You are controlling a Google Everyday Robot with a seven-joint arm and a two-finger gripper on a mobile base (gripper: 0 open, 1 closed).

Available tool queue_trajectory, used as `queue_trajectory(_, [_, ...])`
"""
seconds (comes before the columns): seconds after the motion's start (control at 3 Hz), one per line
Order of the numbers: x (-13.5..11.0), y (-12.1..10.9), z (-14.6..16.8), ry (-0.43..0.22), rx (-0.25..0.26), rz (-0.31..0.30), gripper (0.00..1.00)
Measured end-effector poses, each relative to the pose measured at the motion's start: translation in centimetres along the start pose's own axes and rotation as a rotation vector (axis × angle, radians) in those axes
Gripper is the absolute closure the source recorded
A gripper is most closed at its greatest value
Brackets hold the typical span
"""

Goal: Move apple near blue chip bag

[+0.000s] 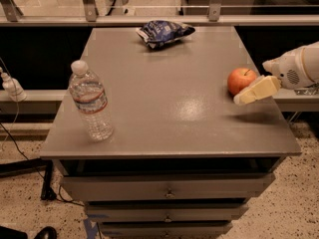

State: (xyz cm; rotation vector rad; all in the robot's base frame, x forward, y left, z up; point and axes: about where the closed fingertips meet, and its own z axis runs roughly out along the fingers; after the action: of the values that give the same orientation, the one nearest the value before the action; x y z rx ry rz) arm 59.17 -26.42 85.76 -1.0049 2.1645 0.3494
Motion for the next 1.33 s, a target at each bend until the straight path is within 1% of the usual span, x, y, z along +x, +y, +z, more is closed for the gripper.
queue_trajectory(0.33, [-0.4, 0.8, 1.5, -0.044, -0.021, 0.030, 0.18])
queue_trajectory(0.67, [-1.4, 1.4, 1.9, -0.074, -0.028, 0.037, 0.40])
queue_trajectory(1.0, [-3.8, 1.6, 1.5, -0.112, -0.017, 0.024, 0.64])
queue_trajectory(1.33, [-8.7, 1.3, 1.8, -0.171, -0.009, -0.028, 0.88])
